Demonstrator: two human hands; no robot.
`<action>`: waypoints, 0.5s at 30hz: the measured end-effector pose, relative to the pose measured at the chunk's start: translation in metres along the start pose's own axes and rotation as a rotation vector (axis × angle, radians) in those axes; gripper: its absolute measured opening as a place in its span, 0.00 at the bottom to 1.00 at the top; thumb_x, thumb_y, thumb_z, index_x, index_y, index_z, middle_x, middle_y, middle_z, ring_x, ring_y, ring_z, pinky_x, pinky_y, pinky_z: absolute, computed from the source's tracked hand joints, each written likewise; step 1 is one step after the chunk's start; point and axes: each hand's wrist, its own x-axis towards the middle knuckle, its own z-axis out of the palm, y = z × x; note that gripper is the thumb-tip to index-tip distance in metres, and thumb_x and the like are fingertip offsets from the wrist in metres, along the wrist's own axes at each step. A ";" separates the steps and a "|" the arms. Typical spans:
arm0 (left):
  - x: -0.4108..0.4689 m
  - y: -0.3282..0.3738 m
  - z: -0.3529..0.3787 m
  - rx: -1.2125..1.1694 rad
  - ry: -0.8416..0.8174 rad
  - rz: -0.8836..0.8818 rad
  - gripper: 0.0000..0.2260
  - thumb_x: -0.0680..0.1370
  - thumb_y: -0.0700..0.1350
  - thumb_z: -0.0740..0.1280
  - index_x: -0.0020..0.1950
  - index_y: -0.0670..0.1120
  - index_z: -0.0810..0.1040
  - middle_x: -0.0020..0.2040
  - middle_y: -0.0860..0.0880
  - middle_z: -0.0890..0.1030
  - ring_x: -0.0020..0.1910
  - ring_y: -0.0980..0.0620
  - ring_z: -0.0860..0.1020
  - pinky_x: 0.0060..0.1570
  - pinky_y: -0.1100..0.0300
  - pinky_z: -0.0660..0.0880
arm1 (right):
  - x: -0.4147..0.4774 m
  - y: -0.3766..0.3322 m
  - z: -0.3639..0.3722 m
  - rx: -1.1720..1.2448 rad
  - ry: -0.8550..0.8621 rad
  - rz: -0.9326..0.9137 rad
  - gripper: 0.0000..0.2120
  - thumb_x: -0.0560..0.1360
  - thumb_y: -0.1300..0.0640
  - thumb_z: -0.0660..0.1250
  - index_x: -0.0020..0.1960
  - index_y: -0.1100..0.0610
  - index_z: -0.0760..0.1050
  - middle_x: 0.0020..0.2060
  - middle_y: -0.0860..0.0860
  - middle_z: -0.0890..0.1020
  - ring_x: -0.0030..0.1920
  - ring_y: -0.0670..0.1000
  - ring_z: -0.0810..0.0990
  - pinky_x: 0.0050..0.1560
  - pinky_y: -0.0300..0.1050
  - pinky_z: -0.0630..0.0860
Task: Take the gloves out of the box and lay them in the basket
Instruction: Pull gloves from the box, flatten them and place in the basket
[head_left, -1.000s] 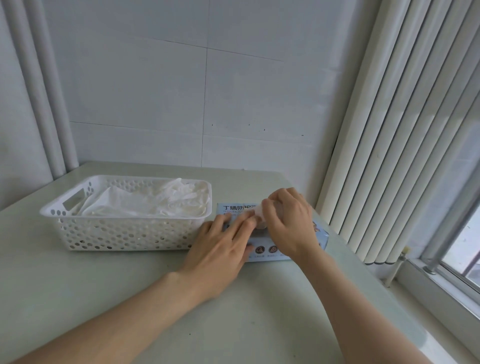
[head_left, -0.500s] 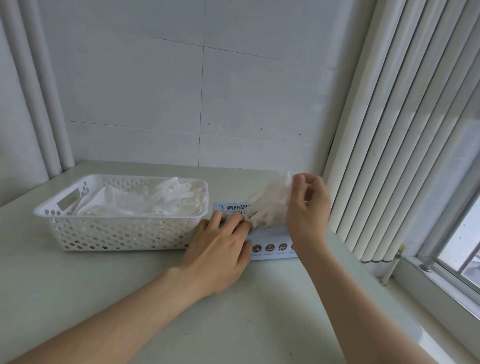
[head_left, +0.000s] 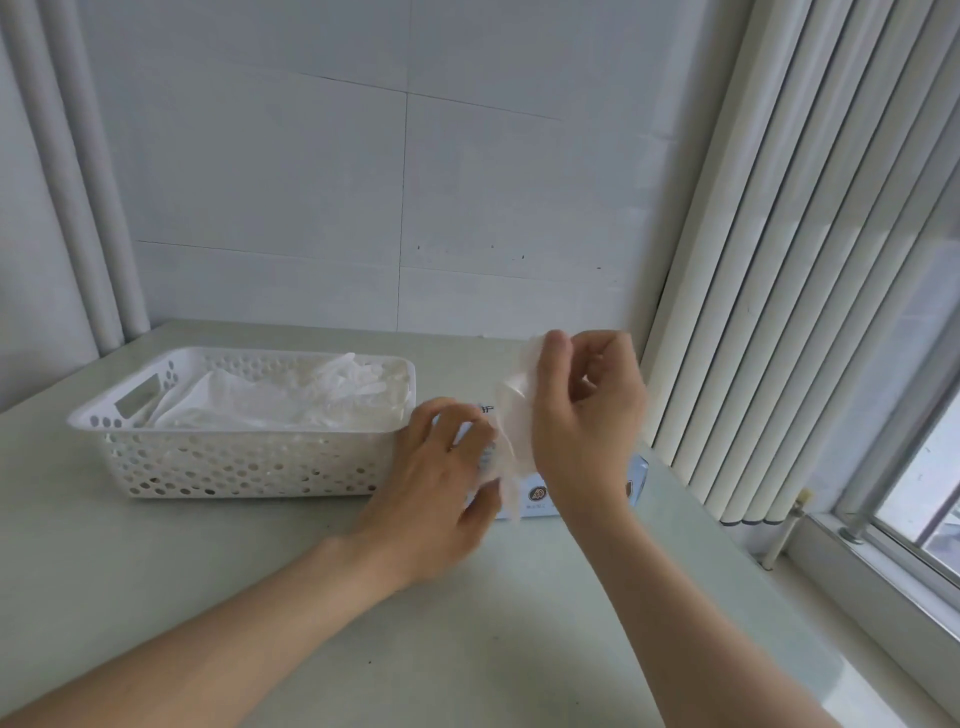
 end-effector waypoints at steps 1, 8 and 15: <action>0.001 0.003 -0.006 -0.131 0.058 -0.042 0.12 0.77 0.45 0.62 0.59 0.47 0.75 0.56 0.53 0.75 0.59 0.51 0.72 0.56 0.58 0.71 | -0.002 0.000 0.001 0.010 -0.028 0.061 0.11 0.81 0.54 0.68 0.42 0.56 0.72 0.32 0.49 0.75 0.33 0.52 0.74 0.36 0.50 0.73; 0.006 0.022 -0.036 -0.739 0.288 -0.272 0.10 0.78 0.42 0.56 0.57 0.47 0.73 0.35 0.44 0.77 0.32 0.45 0.73 0.33 0.51 0.69 | -0.006 0.000 0.004 0.098 -0.184 0.531 0.09 0.77 0.57 0.65 0.40 0.56 0.68 0.31 0.52 0.69 0.32 0.50 0.66 0.32 0.43 0.65; 0.007 0.033 -0.045 -0.694 0.221 -0.262 0.15 0.80 0.55 0.68 0.37 0.49 0.73 0.29 0.56 0.74 0.27 0.57 0.71 0.31 0.66 0.65 | -0.011 -0.001 0.002 0.173 -0.288 0.524 0.13 0.78 0.57 0.69 0.38 0.59 0.68 0.30 0.58 0.71 0.28 0.54 0.71 0.25 0.41 0.68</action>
